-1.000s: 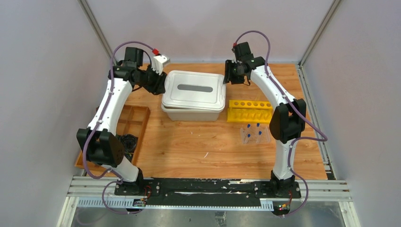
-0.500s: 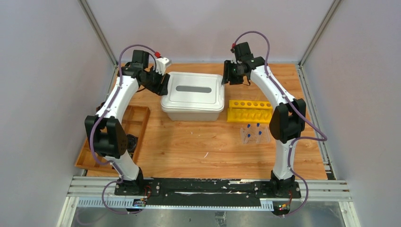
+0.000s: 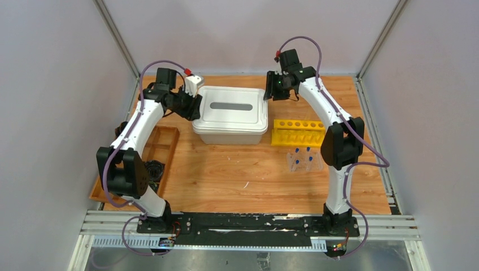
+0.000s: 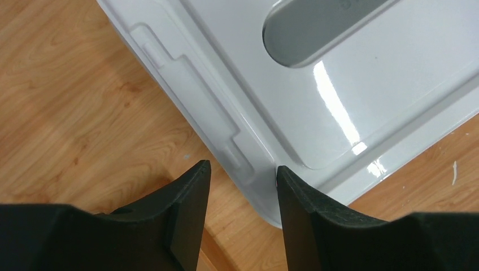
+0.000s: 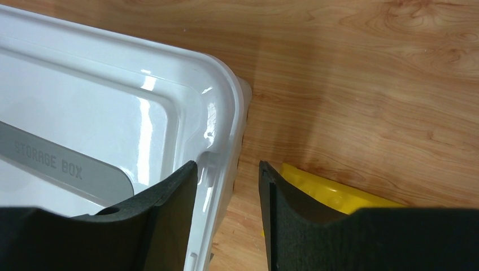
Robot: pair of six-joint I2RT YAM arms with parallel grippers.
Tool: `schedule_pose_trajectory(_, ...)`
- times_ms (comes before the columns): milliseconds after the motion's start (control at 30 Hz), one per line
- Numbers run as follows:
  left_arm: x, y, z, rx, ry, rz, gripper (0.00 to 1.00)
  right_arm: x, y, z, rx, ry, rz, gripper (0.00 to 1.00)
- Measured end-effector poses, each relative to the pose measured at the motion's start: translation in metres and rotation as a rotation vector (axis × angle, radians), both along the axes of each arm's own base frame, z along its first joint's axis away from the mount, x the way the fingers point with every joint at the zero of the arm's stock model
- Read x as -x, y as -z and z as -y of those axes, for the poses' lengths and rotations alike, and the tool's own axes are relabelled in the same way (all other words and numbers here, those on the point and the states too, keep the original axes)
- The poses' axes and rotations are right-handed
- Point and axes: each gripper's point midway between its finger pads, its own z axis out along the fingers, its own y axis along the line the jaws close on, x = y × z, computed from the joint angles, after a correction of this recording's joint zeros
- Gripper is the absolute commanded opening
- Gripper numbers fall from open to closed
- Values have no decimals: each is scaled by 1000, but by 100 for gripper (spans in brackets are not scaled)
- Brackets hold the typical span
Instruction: Organize the chemistry lab equipment
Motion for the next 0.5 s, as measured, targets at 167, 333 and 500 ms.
schedule_pose_trajectory(167,11,10,3,17,16,-26,51,1,1,0,2,-2,-2,47)
schedule_pose_trajectory(333,18,11,2,19,19,-17,50,1,2,-1,-7,-8,0,47)
schedule_pose_trajectory(500,28,15,1,17,27,-25,50,8,5,0,-10,-13,-12,46)
